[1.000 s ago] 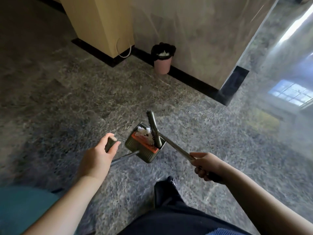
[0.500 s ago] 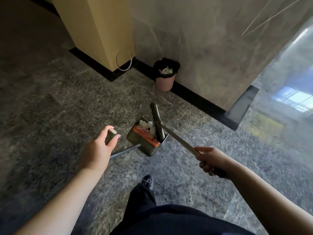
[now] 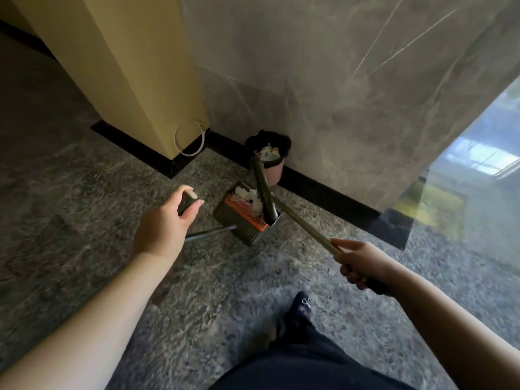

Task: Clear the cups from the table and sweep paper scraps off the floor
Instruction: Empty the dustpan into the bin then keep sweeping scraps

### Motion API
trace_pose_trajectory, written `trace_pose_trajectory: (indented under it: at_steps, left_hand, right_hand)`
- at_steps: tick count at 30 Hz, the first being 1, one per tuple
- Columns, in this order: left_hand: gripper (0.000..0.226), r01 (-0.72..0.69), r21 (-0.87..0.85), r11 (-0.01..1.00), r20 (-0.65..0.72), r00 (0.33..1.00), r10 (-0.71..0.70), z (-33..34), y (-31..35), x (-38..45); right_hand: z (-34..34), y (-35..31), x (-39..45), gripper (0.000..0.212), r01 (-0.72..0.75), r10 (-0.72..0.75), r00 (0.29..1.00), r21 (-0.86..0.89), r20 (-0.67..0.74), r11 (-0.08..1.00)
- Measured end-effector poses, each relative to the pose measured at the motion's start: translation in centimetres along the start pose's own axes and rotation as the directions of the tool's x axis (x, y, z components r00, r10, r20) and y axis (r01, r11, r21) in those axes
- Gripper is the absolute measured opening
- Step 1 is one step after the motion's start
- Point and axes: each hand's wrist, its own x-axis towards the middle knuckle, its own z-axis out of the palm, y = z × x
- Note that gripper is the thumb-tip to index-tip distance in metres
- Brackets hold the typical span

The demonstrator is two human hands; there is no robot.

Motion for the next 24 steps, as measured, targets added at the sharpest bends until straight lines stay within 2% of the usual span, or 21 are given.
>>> trace_pose_trajectory:
  at_steps: [5,12,18,21,24]
  left_hand:
    - [0.015,0.025,-0.013,1.0,-0.006,1.0,-0.025,2.1,1.8,9.7]
    - [0.015,-0.039,0.024,0.999,-0.071,0.997,0.041,3.1,2.9,20.4]
    - [0.017,-0.004,0.014,1.0,-0.031,1.0,0.005,4.7,1.6,28.4]
    - [0.017,-0.098,0.034,0.995,-0.033,0.995,0.099,5.3,1.5,31.9]
    - [0.017,-0.11,0.044,0.993,0.0,0.994,0.11,6.1,2.0,35.0]
  right_hand:
    - [-4.8,-5.4,6.9,0.051,0.01,-0.011,1.0,0.041,0.02,0.999]
    - [-10.2,-13.8,13.0,0.052,0.071,-0.073,0.997,0.052,0.04,0.996]
    - [-12.3,-19.4,17.9,0.051,0.098,-0.099,0.995,0.056,0.012,0.994]
    - [-13.1,-21.6,20.4,0.052,0.097,-0.097,0.995,0.054,-0.007,0.994]
    - [-13.8,-23.2,22.2,0.052,0.09,-0.089,0.996,0.073,-0.017,0.993]
